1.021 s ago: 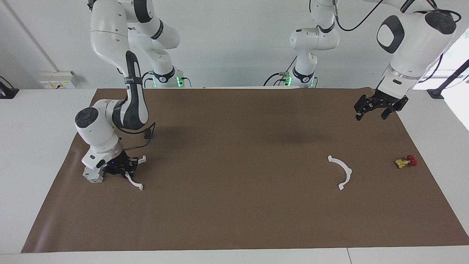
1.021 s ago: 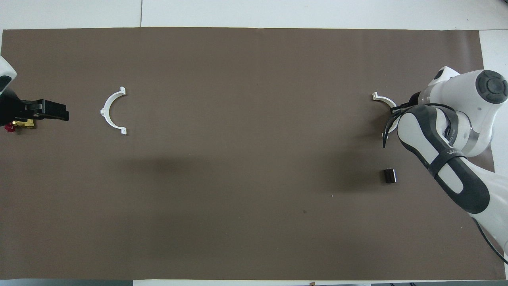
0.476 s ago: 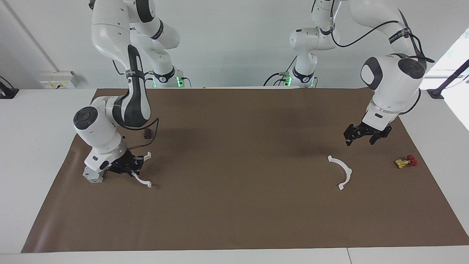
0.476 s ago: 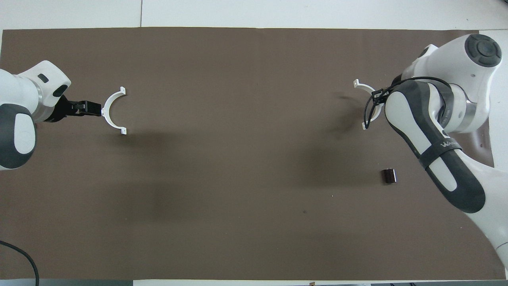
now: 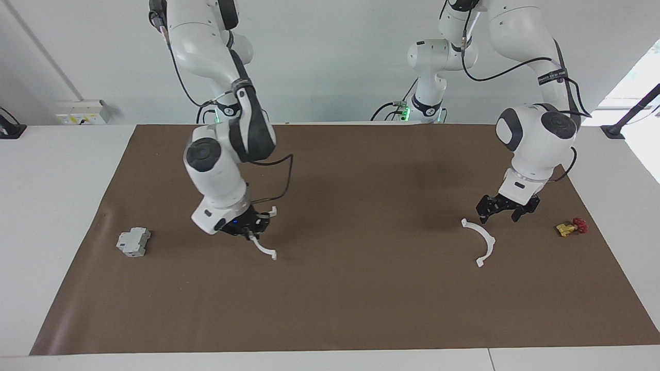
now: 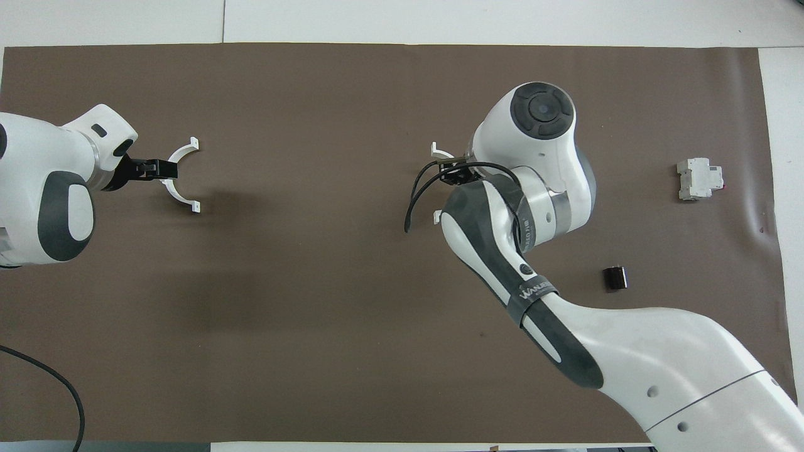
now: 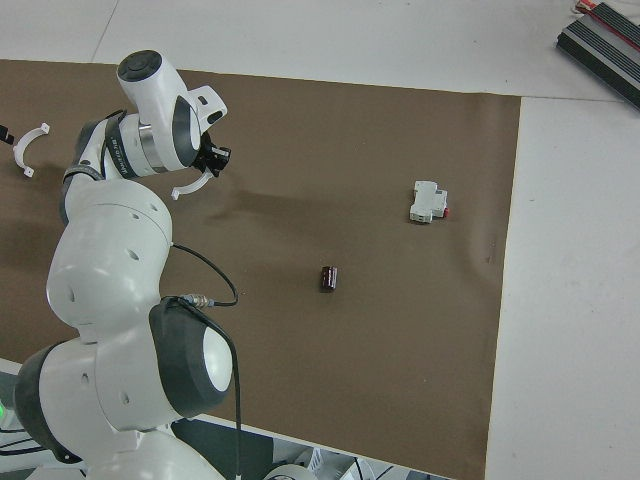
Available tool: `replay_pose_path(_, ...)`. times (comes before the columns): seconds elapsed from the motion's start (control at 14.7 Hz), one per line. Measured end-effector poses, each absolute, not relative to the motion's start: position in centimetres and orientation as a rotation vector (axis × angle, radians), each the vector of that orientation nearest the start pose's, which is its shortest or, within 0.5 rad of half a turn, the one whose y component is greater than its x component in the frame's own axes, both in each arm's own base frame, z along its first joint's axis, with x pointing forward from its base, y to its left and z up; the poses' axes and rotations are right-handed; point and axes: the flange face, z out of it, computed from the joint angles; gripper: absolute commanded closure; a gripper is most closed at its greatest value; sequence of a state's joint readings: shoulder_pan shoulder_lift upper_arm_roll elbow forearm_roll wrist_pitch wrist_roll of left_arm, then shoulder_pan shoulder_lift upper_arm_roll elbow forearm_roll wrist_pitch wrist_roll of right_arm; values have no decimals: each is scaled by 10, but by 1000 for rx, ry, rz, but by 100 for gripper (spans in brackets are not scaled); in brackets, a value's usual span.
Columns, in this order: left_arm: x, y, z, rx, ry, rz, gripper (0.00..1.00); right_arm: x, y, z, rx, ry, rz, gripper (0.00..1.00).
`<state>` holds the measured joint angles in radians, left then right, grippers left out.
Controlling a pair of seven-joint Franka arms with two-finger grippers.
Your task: Assemble drain pipe with both arms
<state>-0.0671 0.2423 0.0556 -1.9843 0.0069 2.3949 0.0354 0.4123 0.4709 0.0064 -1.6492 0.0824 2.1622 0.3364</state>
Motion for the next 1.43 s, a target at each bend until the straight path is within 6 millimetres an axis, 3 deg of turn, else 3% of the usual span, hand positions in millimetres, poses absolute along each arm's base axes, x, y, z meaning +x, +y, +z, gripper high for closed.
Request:
replay_pose_path(0.27,623,-9,324,-3103,88,-288,8,610,288,320,-3069,-52,-1,100)
replay_pose_path(0.54,627,-9,311,-3099,92,-311,14,600,290,302,-3068,-60,-15,100)
replay_pose_path(0.61,628,-8,308,-3098,91,-316,26,598,291,300,-3067,-64,-20,100)
replay_pose_path(0.68,628,-6,305,-3098,87,-313,45,596,292,297,-3071,-76,-25,100)
replay_pose_path(0.82,628,-2,304,-3098,78,-309,99,593,294,296,-3085,-110,-49,100)
replay_pose_path(1.02,628,-2,304,-3098,77,-307,100,591,294,292,-3083,-120,-77,99)
replay_pose_path(1.09,628,-2,305,-3098,76,-310,100,589,296,290,-3080,-125,-88,68)
replay_pose_path(1.16,628,-1,307,-3097,76,-315,100,586,297,289,-3078,-132,-96,28)
replay_pose_path(1.23,629,-2,311,-3097,76,-321,100,585,299,290,-3077,-137,-101,0)
replay_pose_path(1.43,631,-17,339,-3105,104,-281,100,589,301,301,-3068,-138,-129,0)
